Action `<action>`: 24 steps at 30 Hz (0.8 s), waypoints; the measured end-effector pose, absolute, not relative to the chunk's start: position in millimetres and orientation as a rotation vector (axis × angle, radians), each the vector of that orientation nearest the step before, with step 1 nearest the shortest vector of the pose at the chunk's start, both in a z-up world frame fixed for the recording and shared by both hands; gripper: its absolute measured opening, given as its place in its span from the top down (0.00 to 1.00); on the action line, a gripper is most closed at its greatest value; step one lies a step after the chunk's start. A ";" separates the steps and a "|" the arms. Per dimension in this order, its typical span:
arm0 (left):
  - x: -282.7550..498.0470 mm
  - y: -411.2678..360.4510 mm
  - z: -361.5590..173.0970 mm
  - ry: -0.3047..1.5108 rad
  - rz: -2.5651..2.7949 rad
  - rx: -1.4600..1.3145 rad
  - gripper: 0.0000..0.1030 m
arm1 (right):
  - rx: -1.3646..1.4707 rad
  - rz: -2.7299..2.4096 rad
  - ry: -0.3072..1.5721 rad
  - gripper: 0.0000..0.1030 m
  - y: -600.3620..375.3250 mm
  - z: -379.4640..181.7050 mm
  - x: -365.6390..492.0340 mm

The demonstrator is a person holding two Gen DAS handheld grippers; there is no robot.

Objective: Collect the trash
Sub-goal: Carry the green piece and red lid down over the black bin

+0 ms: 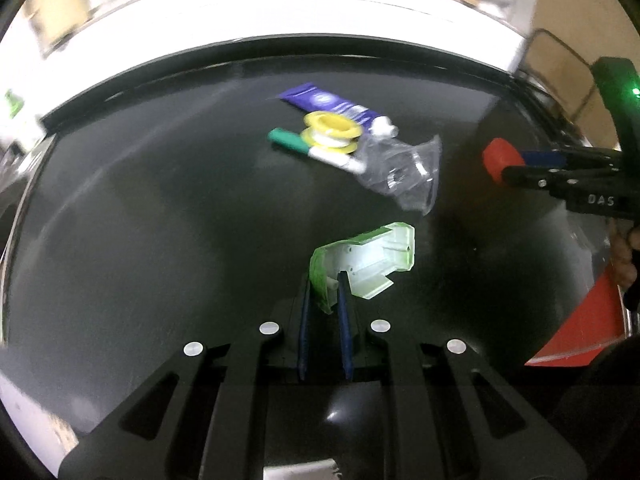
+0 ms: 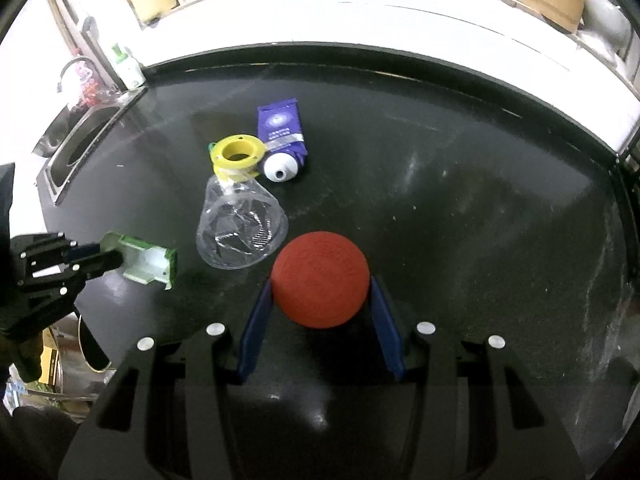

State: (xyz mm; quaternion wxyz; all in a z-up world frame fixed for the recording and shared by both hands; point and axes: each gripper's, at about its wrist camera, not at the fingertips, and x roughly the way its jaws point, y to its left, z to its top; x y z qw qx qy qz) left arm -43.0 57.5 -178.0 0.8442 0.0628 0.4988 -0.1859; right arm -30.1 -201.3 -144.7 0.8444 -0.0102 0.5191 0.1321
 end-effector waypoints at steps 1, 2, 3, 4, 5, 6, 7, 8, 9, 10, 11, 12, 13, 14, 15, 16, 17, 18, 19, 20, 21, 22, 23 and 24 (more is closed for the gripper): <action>-45.8 62.9 -177.3 1.055 -0.368 0.120 0.89 | -0.026 0.291 1.092 0.53 -198.8 -142.6 -30.4; -48.8 68.7 -176.4 1.057 -0.344 0.108 0.89 | -0.032 0.298 1.090 0.53 -197.0 -141.9 -29.8; -51.7 73.3 -175.2 1.056 -0.327 0.100 0.89 | -0.040 0.308 1.087 0.53 -193.8 -140.4 -30.6; -54.1 77.1 -174.4 1.053 -0.312 0.095 0.89 | -0.052 0.319 1.082 0.53 -189.5 -138.5 -30.8; -56.3 80.8 -173.3 1.051 -0.294 0.088 0.89 | -0.056 0.328 1.080 0.53 -186.7 -137.1 -31.9; -57.7 82.4 -171.8 1.051 -0.278 0.083 0.89 | -0.063 0.339 1.077 0.53 -182.7 -135.4 -31.7; -60.0 86.5 -170.1 1.049 -0.254 0.076 0.89 | -0.070 0.352 1.073 0.53 -177.8 -133.5 -31.3; -62.1 90.6 -167.9 1.047 -0.235 0.066 0.89 | -0.076 0.363 1.071 0.53 -173.8 -132.0 -30.3; -64.1 94.8 -164.6 1.040 -0.211 0.059 0.89 | -0.087 0.377 1.065 0.53 -168.0 -129.3 -29.8; -66.1 98.0 -161.4 1.034 -0.194 0.052 0.89 | -0.097 0.394 1.060 0.53 -161.3 -125.9 -29.6; -68.2 102.8 -157.3 1.028 -0.172 0.042 0.89 | -0.104 0.409 1.056 0.53 -155.8 -123.3 -28.7; -69.5 106.4 -154.5 1.023 -0.153 0.034 0.89 | -0.118 0.430 1.048 0.53 -146.9 -119.0 -27.7; -73.0 113.6 -149.8 1.016 -0.125 0.021 0.89 | -0.134 0.454 1.040 0.53 -137.0 -114.6 -26.6; -77.1 121.4 -144.7 1.006 -0.094 0.011 0.89 | -0.143 0.474 1.032 0.53 -129.1 -111.6 -25.2; -81.8 130.1 -139.2 1.000 -0.063 -0.002 0.89 | -0.152 0.495 1.023 0.53 -120.2 -107.3 -23.8; -84.4 136.1 -135.9 0.995 -0.040 -0.012 0.89 | -0.164 0.531 1.016 0.53 -106.3 -102.4 -22.0; -89.2 145.4 -130.8 0.985 -0.004 -0.025 0.89 | -0.173 0.556 1.011 0.53 -95.2 -99.1 -20.7; -92.4 152.0 -127.9 0.980 0.019 -0.036 0.89 | -0.185 0.590 1.005 0.53 -81.9 -95.6 -19.9; -97.4 161.3 -123.5 0.974 0.052 -0.049 0.89 | -0.201 0.625 0.997 0.53 -67.0 -92.1 -20.0; -104.3 172.0 -119.1 0.967 0.088 -0.061 0.89 | -0.213 0.651 0.991 0.53 -54.5 -89.6 -21.3; -111.5 182.4 -115.5 0.961 0.124 -0.073 0.89 | -0.227 0.681 0.987 0.53 -40.3 -88.0 -22.0; -119.6 192.8 -111.6 0.956 0.158 -0.087 0.89 | -0.240 0.712 0.984 0.53 -25.6 -86.9 -23.1; -127.3 202.8 -109.6 0.954 0.191 -0.099 0.89 | -0.260 0.760 0.980 0.53 -3.5 -85.1 -26.2; -134.1 211.0 -108.5 0.952 0.218 -0.109 0.89 | -0.277 0.794 0.975 0.53 12.6 -84.0 -29.6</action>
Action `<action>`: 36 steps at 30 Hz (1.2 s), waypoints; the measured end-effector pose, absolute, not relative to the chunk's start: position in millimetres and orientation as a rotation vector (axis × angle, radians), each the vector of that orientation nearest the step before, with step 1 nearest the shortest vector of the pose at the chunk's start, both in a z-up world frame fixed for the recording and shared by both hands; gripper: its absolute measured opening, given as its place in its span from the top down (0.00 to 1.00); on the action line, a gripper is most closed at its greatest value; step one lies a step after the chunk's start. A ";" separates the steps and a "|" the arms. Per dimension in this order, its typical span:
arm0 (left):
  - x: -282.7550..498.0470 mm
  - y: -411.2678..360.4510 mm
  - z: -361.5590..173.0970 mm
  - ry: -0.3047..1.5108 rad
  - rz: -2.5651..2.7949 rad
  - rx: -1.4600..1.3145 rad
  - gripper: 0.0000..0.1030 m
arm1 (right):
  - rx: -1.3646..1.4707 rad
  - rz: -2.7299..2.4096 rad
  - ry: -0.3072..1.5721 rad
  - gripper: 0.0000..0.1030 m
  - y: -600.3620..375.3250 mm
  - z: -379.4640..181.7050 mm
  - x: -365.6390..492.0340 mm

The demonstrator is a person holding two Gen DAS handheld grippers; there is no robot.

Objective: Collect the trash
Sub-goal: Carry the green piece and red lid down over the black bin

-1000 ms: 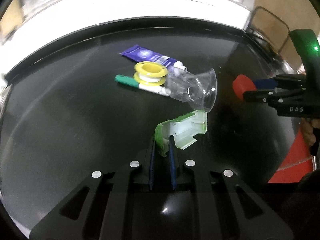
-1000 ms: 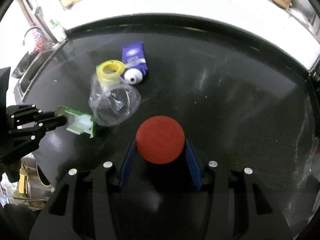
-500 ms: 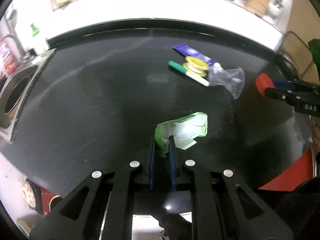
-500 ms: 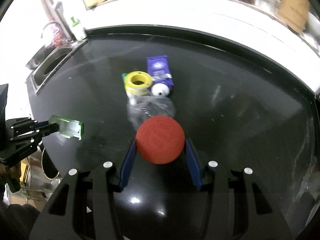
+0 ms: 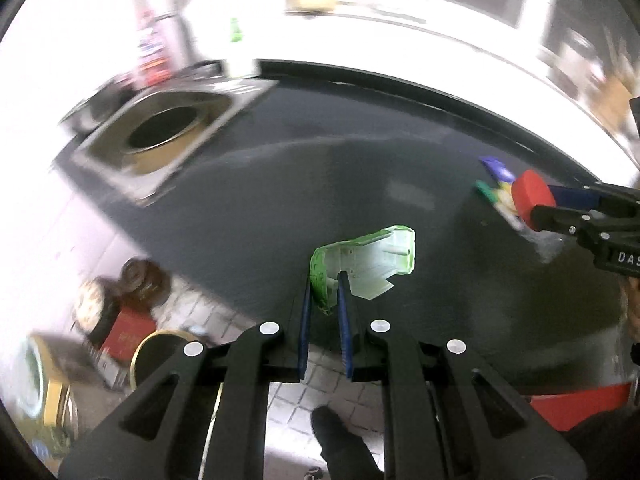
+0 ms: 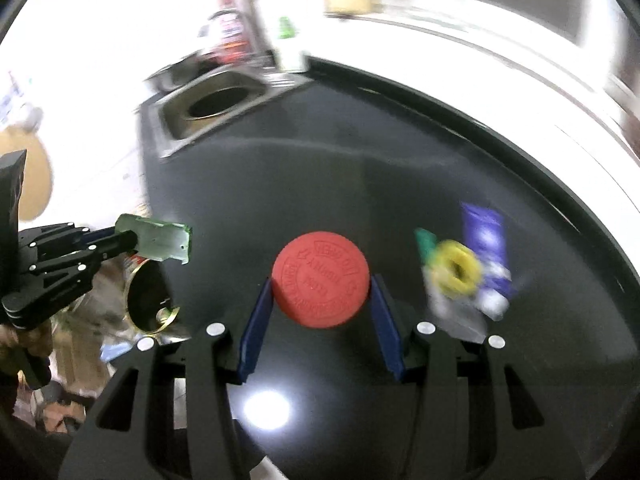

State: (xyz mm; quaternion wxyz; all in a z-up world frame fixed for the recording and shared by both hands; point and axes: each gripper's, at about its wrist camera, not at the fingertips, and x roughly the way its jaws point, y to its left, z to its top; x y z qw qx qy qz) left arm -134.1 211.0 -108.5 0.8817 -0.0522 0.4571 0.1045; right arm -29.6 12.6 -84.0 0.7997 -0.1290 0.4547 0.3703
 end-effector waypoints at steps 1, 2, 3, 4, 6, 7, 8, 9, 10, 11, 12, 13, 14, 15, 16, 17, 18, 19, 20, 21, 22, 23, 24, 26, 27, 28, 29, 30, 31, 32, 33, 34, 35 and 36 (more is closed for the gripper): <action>-144.7 222.8 -106.7 0.949 0.257 -0.123 0.89 | -0.295 0.834 0.970 0.53 31.2 -82.2 -34.1; -155.2 233.6 -105.2 0.944 0.288 -0.139 0.89 | -0.308 0.864 0.966 0.53 45.1 -81.2 -38.8; -168.8 247.1 -103.7 0.938 0.331 -0.158 0.89 | -0.323 0.901 0.963 0.53 63.1 -79.5 -44.0; -180.0 258.0 -103.0 0.937 0.365 -0.170 0.89 | -0.338 0.942 0.960 0.53 82.6 -78.3 -50.9; -201.8 279.0 -104.1 0.938 0.430 -0.198 0.89 | -0.368 1.013 0.955 0.53 116.1 -77.0 -65.3; -211.0 287.3 -104.9 0.939 0.455 -0.209 0.89 | -0.382 1.047 0.955 0.53 132.0 -76.4 -72.7; -224.7 299.1 -106.0 0.941 0.493 -0.227 0.89 | -0.400 1.091 0.953 0.53 152.8 -76.0 -82.9; -234.2 307.0 -106.6 0.942 0.516 -0.239 0.89 | -0.416 1.128 0.950 0.53 170.1 -76.1 -91.7; -248.2 318.2 -107.7 0.942 0.552 -0.258 0.89 | -0.433 1.164 0.946 0.53 187.9 -76.6 -101.1; -261.8 328.4 -109.0 0.943 0.586 -0.273 0.89 | -0.444 1.193 0.944 0.53 202.5 -76.8 -109.2; -270.2 334.7 -110.2 0.945 0.608 -0.283 0.89 | -0.457 1.224 0.943 0.53 217.8 -77.8 -118.3; -285.1 346.5 -112.6 0.949 0.645 -0.301 0.89 | -0.467 1.245 0.943 0.53 229.7 -79.2 -124.9; -293.1 352.5 -114.1 0.950 0.664 -0.310 0.89 | -0.477 1.275 0.943 0.53 245.3 -80.6 -134.6; -302.0 359.7 -115.8 0.953 0.687 -0.321 0.89 | -0.491 1.303 0.944 0.53 260.6 -82.9 -144.2; -313.2 368.2 -117.9 0.954 0.715 -0.333 0.89 | -0.505 1.327 0.946 0.53 274.5 -86.1 -153.1; -320.7 375.2 -120.4 0.957 0.734 -0.346 0.89 | -0.519 1.348 0.948 0.53 286.0 -89.5 -162.1; -330.9 383.9 -123.8 0.961 0.759 -0.360 0.89 | -0.529 1.365 0.951 0.53 296.5 -92.5 -168.8; -336.3 388.6 -125.7 0.964 0.774 -0.367 0.89 | -0.543 1.384 0.956 0.53 308.9 -97.1 -176.6; -340.4 393.5 -128.4 0.968 0.786 -0.372 0.89 | -0.554 1.396 0.961 0.53 319.4 -100.8 -182.9; -347.2 400.6 -133.1 0.970 0.799 -0.385 0.89 | -0.566 1.409 0.968 0.53 330.4 -106.0 -188.8; -350.3 404.3 -137.1 0.974 0.804 -0.393 0.89 | -0.572 1.416 0.975 0.53 339.4 -110.4 -191.8; -352.9 406.7 -142.6 0.980 0.813 -0.401 0.89 | -0.583 1.429 0.989 0.53 353.1 -118.0 -198.1; -356.7 413.7 -151.6 0.988 0.821 -0.413 0.89 | -0.590 1.434 0.996 0.53 360.8 -122.4 -200.4; -359.1 421.6 -166.6 0.999 0.827 -0.435 0.89 | -0.610 1.447 1.014 0.53 379.3 -136.7 -207.6; -358.8 425.5 -174.9 1.005 0.827 -0.445 0.89 | -0.621 1.449 1.021 0.53 388.6 -144.6 -210.8; -357.8 431.4 -187.3 1.020 0.826 -0.453 0.89 | -0.632 1.451 1.030 0.53 397.9 -154.0 -213.4; -357.4 434.8 -196.8 1.026 0.825 -0.459 0.89 | -0.642 1.450 1.037 0.53 402.1 -163.1 -214.9; -356.3 440.9 -211.3 1.034 0.821 -0.470 0.89 | -0.651 1.449 1.049 0.53 410.7 -173.9 -216.9; -354.2 446.4 -223.9 1.045 0.823 -0.480 0.89 | -0.663 1.447 1.062 0.53 418.7 -185.9 -217.9; -353.1 451.9 -236.2 1.052 0.822 -0.492 0.89 | -0.673 1.445 1.069 0.53 424.9 -196.0 -218.1; -351.8 457.6 -250.0 1.050 0.820 -0.507 0.89 | -0.688 1.444 1.083 0.53 432.7 -209.9 -219.0; -350.2 461.2 -262.2 1.053 0.818 -0.520 0.89 | -0.695 1.441 1.092 0.53 436.9 -218.1 -218.8; -348.8 464.0 -272.1 1.056 0.817 -0.528 0.89 | -0.706 1.436 1.107 0.53 444.2 -232.0 -218.5; -347.2 469.1 -288.1 1.056 0.812 -0.537 0.89 | -0.714 1.429 1.118 0.53 449.7 -243.7 -219.1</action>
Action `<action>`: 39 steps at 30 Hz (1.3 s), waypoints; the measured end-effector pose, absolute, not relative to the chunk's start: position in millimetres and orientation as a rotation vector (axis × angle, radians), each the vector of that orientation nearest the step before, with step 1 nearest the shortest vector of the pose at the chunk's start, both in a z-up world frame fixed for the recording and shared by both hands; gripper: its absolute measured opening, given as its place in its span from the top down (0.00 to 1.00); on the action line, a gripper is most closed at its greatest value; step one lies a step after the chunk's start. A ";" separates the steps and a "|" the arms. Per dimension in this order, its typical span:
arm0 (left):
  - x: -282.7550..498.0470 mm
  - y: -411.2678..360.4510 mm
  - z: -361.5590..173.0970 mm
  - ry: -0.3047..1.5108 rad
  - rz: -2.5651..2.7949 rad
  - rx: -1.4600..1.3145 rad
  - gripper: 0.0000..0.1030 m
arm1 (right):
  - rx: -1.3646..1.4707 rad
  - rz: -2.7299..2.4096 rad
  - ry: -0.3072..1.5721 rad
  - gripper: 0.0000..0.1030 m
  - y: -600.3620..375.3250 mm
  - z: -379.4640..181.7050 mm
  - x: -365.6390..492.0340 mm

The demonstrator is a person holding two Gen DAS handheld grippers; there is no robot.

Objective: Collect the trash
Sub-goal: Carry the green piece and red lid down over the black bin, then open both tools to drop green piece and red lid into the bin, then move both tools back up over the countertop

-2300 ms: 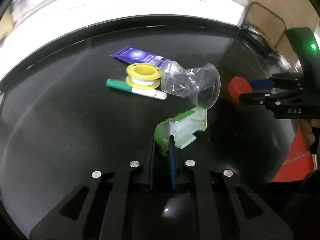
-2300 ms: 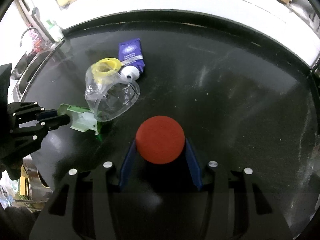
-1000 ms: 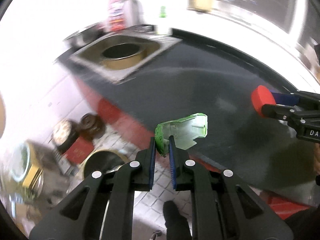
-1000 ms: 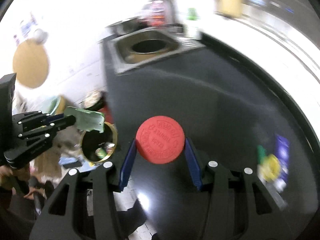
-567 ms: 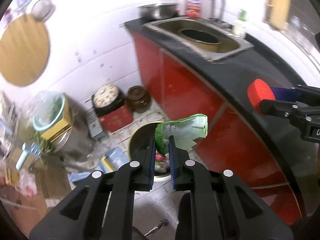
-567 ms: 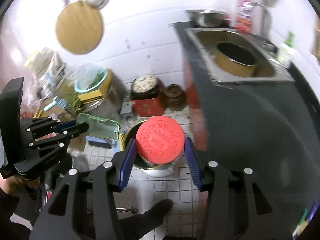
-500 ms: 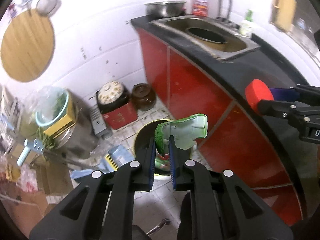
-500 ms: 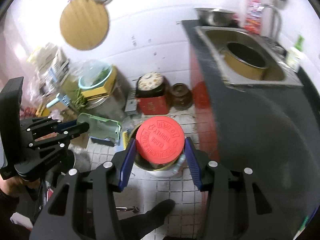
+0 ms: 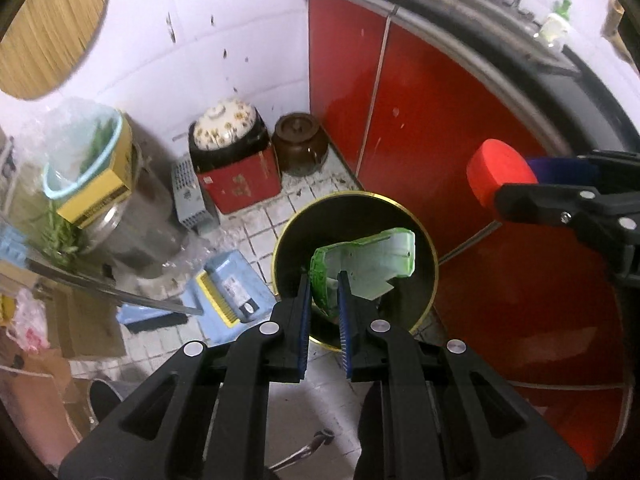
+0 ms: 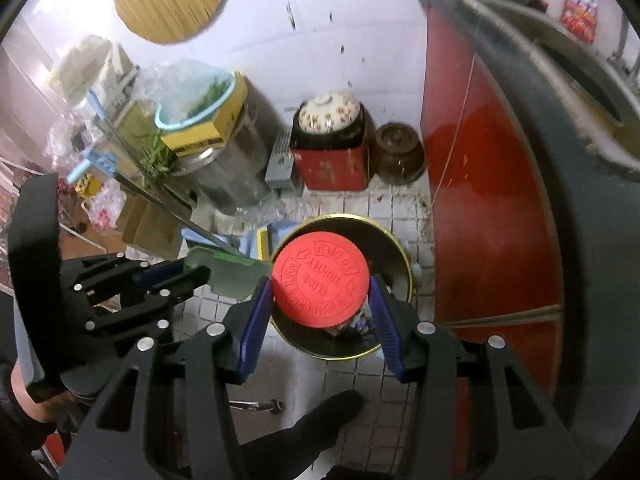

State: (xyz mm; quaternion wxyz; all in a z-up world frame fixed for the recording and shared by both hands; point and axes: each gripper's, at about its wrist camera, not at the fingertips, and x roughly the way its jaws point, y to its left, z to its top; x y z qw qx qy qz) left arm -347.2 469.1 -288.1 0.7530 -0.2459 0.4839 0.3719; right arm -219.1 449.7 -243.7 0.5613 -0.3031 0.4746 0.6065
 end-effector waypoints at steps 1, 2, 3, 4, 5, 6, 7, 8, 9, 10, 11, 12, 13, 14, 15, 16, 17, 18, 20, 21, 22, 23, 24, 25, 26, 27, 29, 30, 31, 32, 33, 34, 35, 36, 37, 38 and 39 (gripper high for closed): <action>-345.3 472.7 -301.3 1.069 0.806 -0.542 0.89 | -0.720 1.424 1.137 0.53 456.1 -258.2 -218.2; -343.6 476.2 -311.3 1.082 0.809 -0.540 0.89 | -0.727 1.420 1.147 0.53 460.0 -268.1 -218.2; -341.6 479.1 -322.7 1.089 0.804 -0.545 0.89 | -0.734 1.418 1.153 0.53 463.6 -277.1 -217.7; -340.2 481.3 -330.7 1.095 0.800 -0.551 0.89 | -0.743 1.416 1.159 0.53 467.0 -285.9 -216.4; -338.3 482.9 -339.8 1.102 0.797 -0.556 0.89 | -0.754 1.411 1.167 0.53 471.5 -297.2 -215.6; -336.1 484.0 -348.5 1.112 0.790 -0.557 0.89 | -0.758 1.408 1.175 0.53 474.8 -304.6 -214.8; -333.9 484.2 -353.2 1.120 0.789 -0.555 0.89 | -0.759 1.402 1.183 0.53 476.6 -311.0 -213.4; -332.0 485.7 -358.0 1.126 0.786 -0.558 0.89 | -0.758 1.395 1.191 0.53 478.6 -318.4 -211.6; -329.5 486.1 -363.0 1.128 0.784 -0.558 0.88 | -0.758 1.393 1.196 0.53 481.3 -324.8 -210.7; -328.4 487.8 -364.8 1.127 0.784 -0.556 0.88 | -0.762 1.393 1.198 0.53 482.1 -328.1 -208.9; -326.6 488.0 -367.8 1.128 0.780 -0.563 0.88 | -0.766 1.393 1.201 0.53 484.1 -333.0 -208.4; -324.8 487.8 -370.6 1.133 0.783 -0.565 0.88 | -0.768 1.393 1.202 0.53 485.8 -336.2 -206.8; -324.6 489.8 -372.6 1.133 0.785 -0.566 0.88 | -0.768 1.395 1.202 0.53 487.0 -338.2 -206.4; -323.6 490.7 -374.2 1.131 0.786 -0.570 0.88 | -0.767 1.394 1.201 0.52 489.3 -340.3 -205.3; -322.9 491.9 -375.9 1.127 0.785 -0.573 0.88 | -0.764 1.393 1.203 0.52 490.8 -341.6 -204.3; -322.6 494.1 -378.0 1.125 0.779 -0.574 0.88 | -0.762 1.395 1.207 0.52 491.8 -342.4 -203.7; -322.3 495.7 -379.3 1.122 0.779 -0.571 0.86 | -0.762 1.395 1.210 0.51 493.2 -343.4 -203.1; -322.1 495.9 -379.8 1.117 0.779 -0.569 0.79 | -0.769 1.392 1.213 0.39 494.7 -344.3 -202.9; -323.2 497.1 -380.2 1.118 0.789 -0.558 0.25 | -0.765 1.385 1.189 0.23 495.3 -340.8 -200.4; -325.7 495.4 -376.2 1.093 0.808 -0.540 0.25 | -0.759 1.387 1.191 0.22 495.2 -339.4 -199.0; -326.4 495.9 -375.2 1.087 0.808 -0.540 0.25 | -0.758 1.388 1.199 0.23 494.9 -338.5 -198.0; -327.1 496.1 -374.3 1.092 0.809 -0.544 0.25 | -0.757 1.387 1.196 0.23 493.6 -336.2 -196.8; -328.0 496.0 -372.8 1.091 0.810 -0.546 0.25 | -0.755 1.392 1.194 0.23 492.1 -333.8 -196.0; -327.6 495.0 -371.4 1.088 0.811 -0.548 0.25 | -0.753 1.397 1.191 0.23 490.8 -330.6 -195.8; -327.8 494.4 -369.1 1.086 0.811 -0.549 0.25 | -0.753 1.399 1.185 0.23 488.9 -326.9 -196.0; -327.6 493.8 -366.7 1.085 0.812 -0.547 0.25 | -0.751 1.404 1.181 0.23 488.1 -323.8 -196.3; -327.1 491.9 -361.9 1.081 0.813 -0.545 0.25 | -0.744 1.409 1.170 0.23 486.1 -314.0 -197.0; -326.7 490.5 -359.6 1.079 0.817 -0.542 0.25 | -0.739 1.411 1.165 0.23 484.8 -309.3 -196.9; -326.2 488.5 -353.9 1.075 0.816 -0.538 0.25 | -0.734 1.412 1.162 0.23 483.4 -303.8 -196.9; -325.4 487.0 -350.5 1.072 0.820 -0.537 0.25 | -0.726 1.414 1.160 0.23 481.1 -296.8 -196.5; -325.5 484.6 -345.6 1.068 0.823 -0.532 0.25 | -0.715 1.417 1.155 0.23 477.8 -288.5 -195.8; -325.7 481.6 -337.9 1.059 0.824 -0.530 0.25 | -0.702 1.418 1.149 0.23 473.5 -279.3 -194.4; -326.0 478.2 -329.3 1.050 0.825 -0.530 0.25 | -0.691 1.416 1.146 0.23 468.6 -270.0 -193.2; -325.9 475.6 -323.1 1.045 0.825 -0.531 0.25 | -0.679 1.416 1.144 0.23 464.2 -260.2 -190.8; -325.1 470.0 -311.4 1.039 0.819 -0.528 0.25 | -0.667 1.416 1.139 0.23 459.5 -251.6 -188.7; -323.6 465.3 -302.5 1.039 0.816 -0.515 0.25 | -0.649 1.409 1.128 0.23 451.6 -237.8 -185.9; -321.1 459.1 -292.0 1.045 0.815 -0.493 0.25 | -0.632 1.407 1.122 0.23 443.1 -224.4 -183.0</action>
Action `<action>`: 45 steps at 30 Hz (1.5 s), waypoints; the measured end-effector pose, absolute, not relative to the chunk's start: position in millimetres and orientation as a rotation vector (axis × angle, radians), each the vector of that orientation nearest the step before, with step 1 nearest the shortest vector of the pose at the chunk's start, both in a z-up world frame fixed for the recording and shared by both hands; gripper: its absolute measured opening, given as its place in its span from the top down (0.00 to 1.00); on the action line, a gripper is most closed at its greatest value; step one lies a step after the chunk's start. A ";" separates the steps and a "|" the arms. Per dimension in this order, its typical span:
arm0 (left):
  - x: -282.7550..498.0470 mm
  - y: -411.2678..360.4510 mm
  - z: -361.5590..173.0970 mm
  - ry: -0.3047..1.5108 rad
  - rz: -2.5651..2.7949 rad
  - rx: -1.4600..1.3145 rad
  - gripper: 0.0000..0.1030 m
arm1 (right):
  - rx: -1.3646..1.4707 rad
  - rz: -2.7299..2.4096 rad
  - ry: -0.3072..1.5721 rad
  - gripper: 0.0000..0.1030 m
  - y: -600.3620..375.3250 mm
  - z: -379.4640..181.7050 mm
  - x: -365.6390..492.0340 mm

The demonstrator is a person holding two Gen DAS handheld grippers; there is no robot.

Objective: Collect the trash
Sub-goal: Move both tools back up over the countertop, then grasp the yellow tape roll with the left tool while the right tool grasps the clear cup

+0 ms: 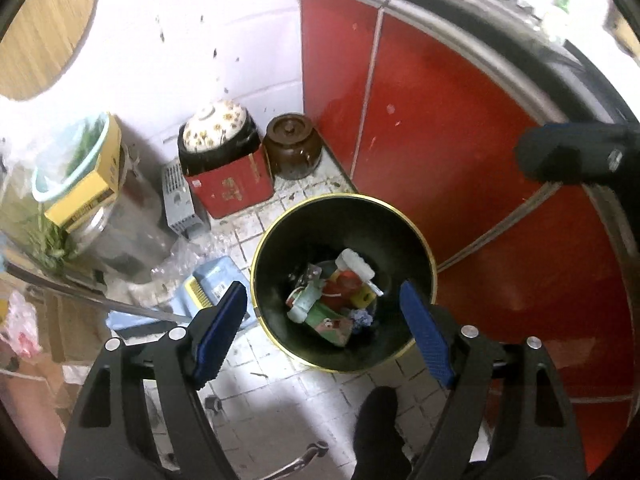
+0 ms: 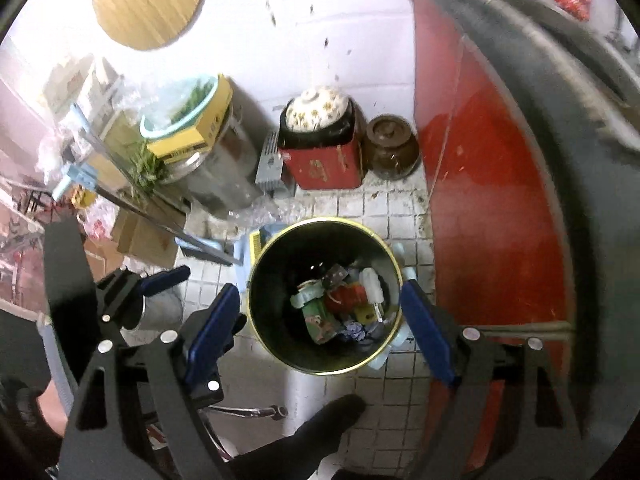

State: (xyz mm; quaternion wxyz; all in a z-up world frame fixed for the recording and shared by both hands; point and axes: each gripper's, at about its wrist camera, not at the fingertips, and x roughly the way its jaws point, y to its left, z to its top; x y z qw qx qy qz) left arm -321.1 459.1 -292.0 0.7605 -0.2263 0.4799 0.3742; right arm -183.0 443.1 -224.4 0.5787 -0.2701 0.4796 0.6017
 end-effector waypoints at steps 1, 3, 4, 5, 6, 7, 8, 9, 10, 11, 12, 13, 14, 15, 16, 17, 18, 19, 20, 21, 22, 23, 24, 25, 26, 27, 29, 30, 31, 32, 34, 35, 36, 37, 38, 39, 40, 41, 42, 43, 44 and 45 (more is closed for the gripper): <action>-319.5 454.2 -284.3 1.047 0.806 -0.478 0.25 | -0.615 1.400 1.108 0.23 432.5 -210.2 -179.7; -311.7 439.0 -262.2 1.050 0.787 -0.440 0.25 | -0.588 1.383 1.082 0.23 410.8 -184.6 -170.4; -308.4 433.2 -254.6 1.052 0.779 -0.425 0.25 | -0.569 1.371 1.073 0.23 398.4 -172.2 -165.1; -301.9 424.5 -243.1 1.056 0.767 -0.409 0.25 | -0.555 1.357 1.067 0.23 387.6 -162.2 -160.5; -294.6 415.8 -232.2 1.059 0.752 -0.400 0.25 | -0.535 1.344 1.061 0.23 373.6 -149.5 -154.1; -286.9 407.7 -221.9 1.059 0.736 -0.391 0.25 | -0.516 1.321 1.052 0.22 357.5 -136.6 -148.0; -278.3 398.7 -211.9 1.054 0.717 -0.381 0.25 | -0.504 1.306 1.043 0.22 345.4 -127.7 -142.3; -272.4 393.0 -205.7 1.050 0.700 -0.375 0.24 | -0.487 1.279 1.026 0.22 327.0 -115.3 -135.3; -260.6 381.0 -194.9 1.043 0.665 -0.366 0.23 | -0.474 1.254 1.016 0.22 313.5 -107.6 -129.6; -248.5 369.0 -185.4 1.037 0.632 -0.355 0.22 | -0.450 1.217 1.008 0.22 293.3 -97.3 -120.5; -234.9 355.3 -176.6 1.034 0.592 -0.341 0.22 | -0.427 1.182 1.005 0.22 274.2 -88.8 -111.5; -224.0 343.6 -169.7 1.029 0.553 -0.329 0.21 | -0.404 1.129 1.000 0.22 249.5 -79.3 -100.5; -211.7 331.0 -163.3 1.025 0.514 -0.314 0.21 | -0.386 1.094 0.995 0.22 233.0 -72.6 -93.3; -194.2 312.5 -154.3 1.015 0.461 -0.283 0.21 | -0.363 1.048 0.985 0.22 209.5 -64.7 -83.8; -183.3 300.2 -149.2 1.011 0.426 -0.262 0.21 | -0.347 1.002 0.972 0.22 188.1 -58.4 -76.0; -168.0 282.6 -142.8 1.003 0.371 -0.234 0.21 | -0.333 0.966 0.964 0.22 169.8 -53.2 -70.6; -157.8 269.9 -138.8 0.997 0.334 -0.212 0.21 | -0.315 0.925 0.958 0.22 148.2 -49.1 -62.6; -142.6 250.4 -134.0 0.989 0.284 -0.175 0.21 | -0.296 0.881 0.951 0.22 126.2 -45.2 -54.9; -127.9 231.0 -130.1 0.983 0.234 -0.143 0.21 | -0.274 0.835 0.944 0.22 103.8 -41.8 -47.6; -114.0 211.8 -126.7 0.978 0.185 -0.116 0.21 | -0.252 0.791 0.940 0.22 81.3 -40.1 -41.7; -102.0 195.1 -125.1 0.974 0.147 -0.096 0.21 | -0.225 0.734 0.939 0.22 53.5 -37.2 -34.4; -92.8 180.2 -123.7 0.974 0.112 -0.082 0.21 | -0.205 0.699 0.938 0.22 34.6 -35.5 -29.7; -82.2 162.7 -121.9 0.973 0.069 -0.069 0.21 | -0.188 0.662 0.937 0.22 15.7 -34.7 -25.7; -75.2 151.0 -120.6 0.972 0.038 -0.058 0.21 | -0.166 0.610 0.933 0.22 -9.9 -33.2 -21.6; -68.5 137.4 -120.1 0.972 0.011 -0.043 0.21 | -0.151 0.582 0.931 0.22 -27.3 -33.0 -18.9; -60.3 118.1 -119.5 0.971 -0.025 -0.018 0.21 | -0.127 0.541 0.931 0.22 -50.5 -32.3 -16.3; -51.4 90.1 -117.8 0.969 -0.074 0.014 0.21 | -0.098 0.484 0.934 0.22 -83.0 -34.5 -14.7; -47.0 75.2 -117.7 0.968 -0.101 0.028 0.21 | -0.086 0.461 0.936 0.22 -96.9 -35.5 -14.5; -44.5 65.4 -117.5 0.968 -0.117 0.038 0.21 | -0.076 0.441 0.938 0.22 -111.2 -37.0 -14.9; -42.9 54.4 -117.9 0.969 -0.131 0.051 0.21 | -0.068 0.417 0.942 0.22 -125.1 -39.1 -14.3; -38.5 34.9 -120.5 0.974 -0.161 0.074 0.21 | -0.053 0.386 0.951 0.22 -143.0 -42.9 -13.8; -37.1 25.5 -121.8 0.976 -0.174 0.083 0.21 | -0.045 0.372 0.958 0.22 -154.1 -46.1 -13.3; -35.9 17.9 -123.2 0.979 -0.182 0.090 0.21 | -0.041 0.366 0.964 0.22 -160.7 -48.3 -13.7; -37.4 15.3 -123.6 0.982 -0.186 0.093 0.21 | -0.041 0.362 0.969 0.22 -165.5 -50.3 -15.8; -36.9 11.9 -124.8 0.986 -0.189 0.095 0.21 | -0.041 0.360 0.970 0.22 -167.2 -51.0 -16.5; -36.7 10.1 -125.8 0.989 -0.190 0.097 0.21 | -0.040 0.362 0.974 0.22 -169.7 -52.5 -16.6; -35.6 8.8 -126.1 0.992 -0.186 0.098 0.21 | -0.039 0.364 0.979 0.22 -171.3 -54.7 -15.8; -33.7 8.7 -126.6 0.996 -0.182 0.098 0.21 | -0.038 0.367 0.984 0.22 -172.9 -57.8 -14.3; -32.4 8.6 -127.5 0.999 -0.178 0.096 0.21 | -0.037 0.372 0.988 0.22 -173.8 -60.4 -13.1; -31.4 10.5 -128.5 1.005 -0.170 0.093 0.21 | -0.037 0.376 0.990 0.22 -173.2 -62.0 -12.2; -30.8 11.1 -129.4 1.008 -0.165 0.091 0.21 | -0.039 0.384 0.996 0.22 -172.4 -65.6 -9.7; -29.9 12.4 -131.4 1.013 -0.158 0.089 0.21 | -0.042 0.389 1.003 0.22 -171.5 -69.0 -7.2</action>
